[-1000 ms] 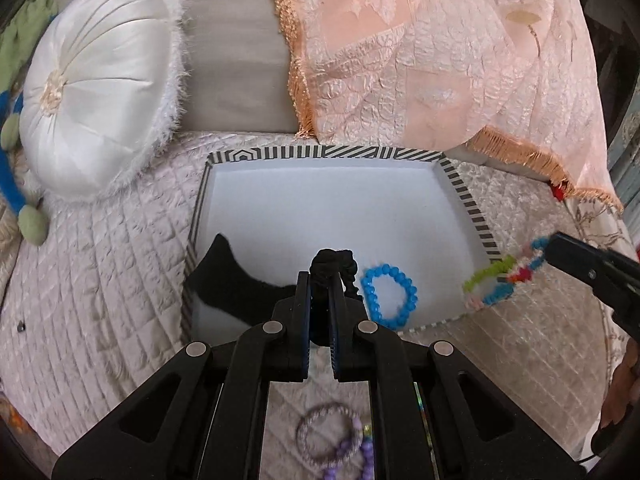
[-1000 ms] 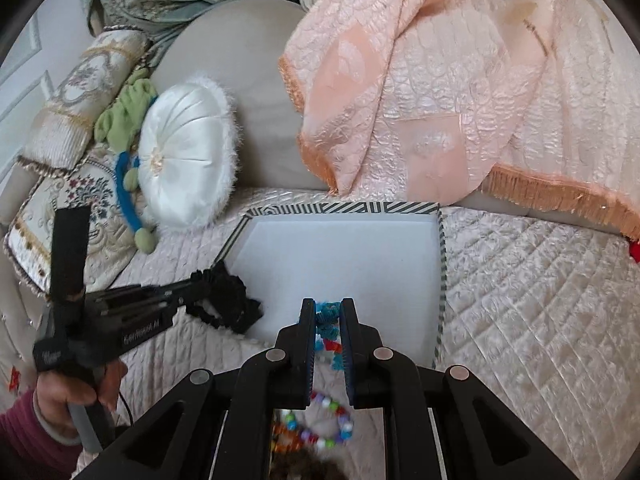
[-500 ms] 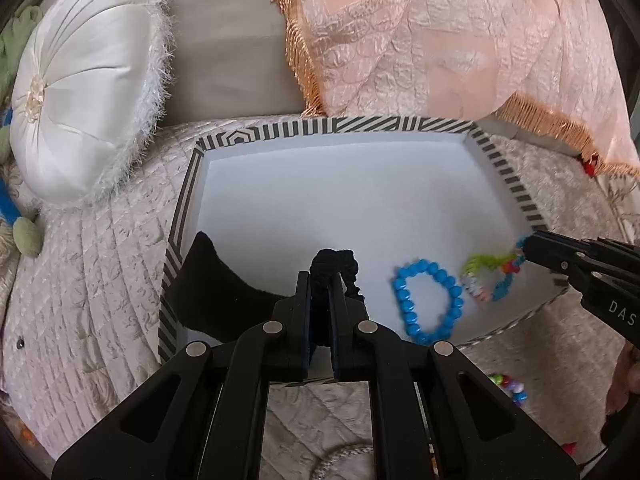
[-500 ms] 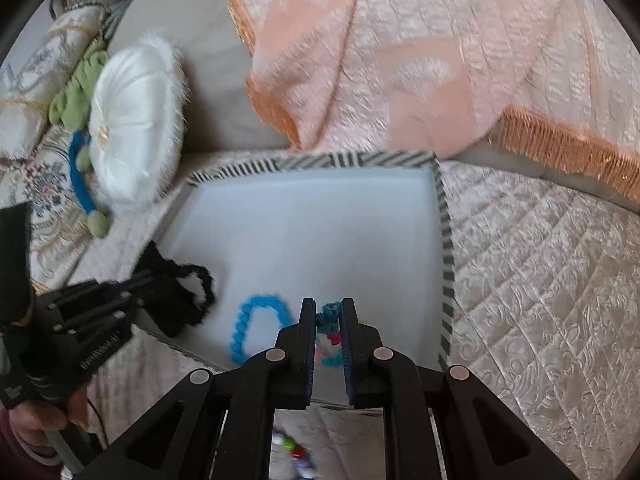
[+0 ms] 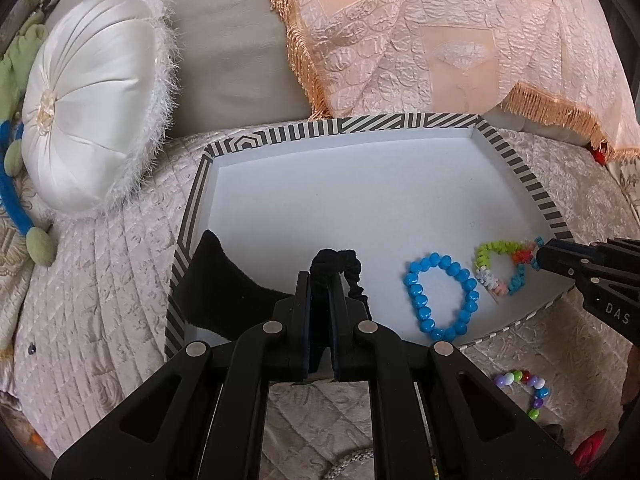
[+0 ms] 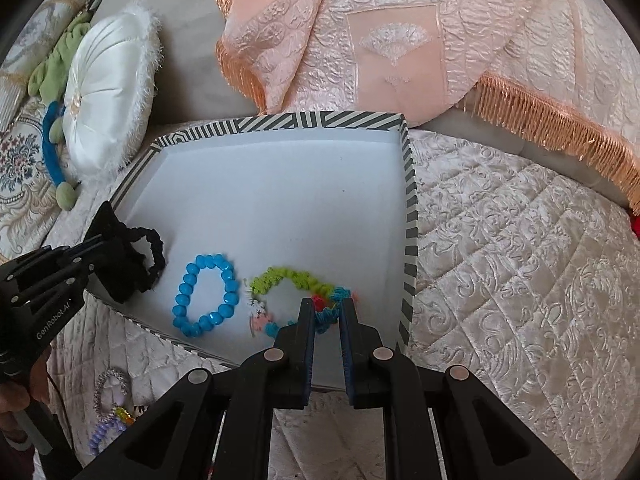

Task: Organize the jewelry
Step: 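Lower the green-and-blue bracelet into the tray and open the right tool while the left carries the scrunchie over, then lower the black scrunchie beside the black bow and open the left tool, then move both open tools back over the remaining bracelets, then grasp the purple bead bracelet with the left tool while the right tool grasps the multicolour bead bracelet, then lower the purple bracelet into the tray and open the left tool while the right drops the multicolour bracelet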

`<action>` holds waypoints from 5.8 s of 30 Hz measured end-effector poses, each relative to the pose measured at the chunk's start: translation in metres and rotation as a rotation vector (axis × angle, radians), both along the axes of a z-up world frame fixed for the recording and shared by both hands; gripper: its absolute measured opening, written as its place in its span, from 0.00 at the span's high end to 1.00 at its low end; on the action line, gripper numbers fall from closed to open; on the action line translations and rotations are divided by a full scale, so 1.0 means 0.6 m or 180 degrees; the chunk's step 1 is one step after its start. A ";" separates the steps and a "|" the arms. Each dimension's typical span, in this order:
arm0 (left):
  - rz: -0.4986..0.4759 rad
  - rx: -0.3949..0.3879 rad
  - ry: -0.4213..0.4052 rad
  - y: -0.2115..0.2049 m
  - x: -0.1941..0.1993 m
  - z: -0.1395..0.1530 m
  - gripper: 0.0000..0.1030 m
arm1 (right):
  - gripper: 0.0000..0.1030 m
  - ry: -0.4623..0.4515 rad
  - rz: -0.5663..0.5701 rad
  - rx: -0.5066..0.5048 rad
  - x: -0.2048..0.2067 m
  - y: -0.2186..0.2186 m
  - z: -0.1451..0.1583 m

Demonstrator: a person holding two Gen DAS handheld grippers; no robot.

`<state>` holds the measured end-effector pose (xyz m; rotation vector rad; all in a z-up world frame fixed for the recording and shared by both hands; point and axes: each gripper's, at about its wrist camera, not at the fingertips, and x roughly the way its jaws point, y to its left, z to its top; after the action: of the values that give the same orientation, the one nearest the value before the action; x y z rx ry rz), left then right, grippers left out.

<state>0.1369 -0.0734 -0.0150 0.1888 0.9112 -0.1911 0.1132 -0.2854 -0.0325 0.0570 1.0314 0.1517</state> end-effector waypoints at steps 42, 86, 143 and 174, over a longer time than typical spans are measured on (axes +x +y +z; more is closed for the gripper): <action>0.0162 -0.0381 -0.0011 0.065 -0.087 0.063 0.59 | 0.61 -0.0561 -0.0229 -0.0698 -0.126 0.031 0.116; 0.0105 -0.0289 -0.0276 0.063 -0.294 0.109 0.57 | 0.44 -0.0599 -0.0271 -0.0294 -0.354 0.060 0.145; -0.0176 -0.0632 0.0756 0.103 -0.237 0.008 0.92 | 0.90 -0.0235 0.0280 -0.0065 -0.173 0.042 0.046; -0.0235 -0.0154 -0.0021 0.051 -0.157 0.136 0.92 | 0.90 -0.0530 0.0284 -0.0176 -0.152 0.035 0.139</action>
<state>0.0429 -0.0427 0.0667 0.1782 0.8928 -0.2805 0.0219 -0.2643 0.0511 -0.0514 0.8717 0.2056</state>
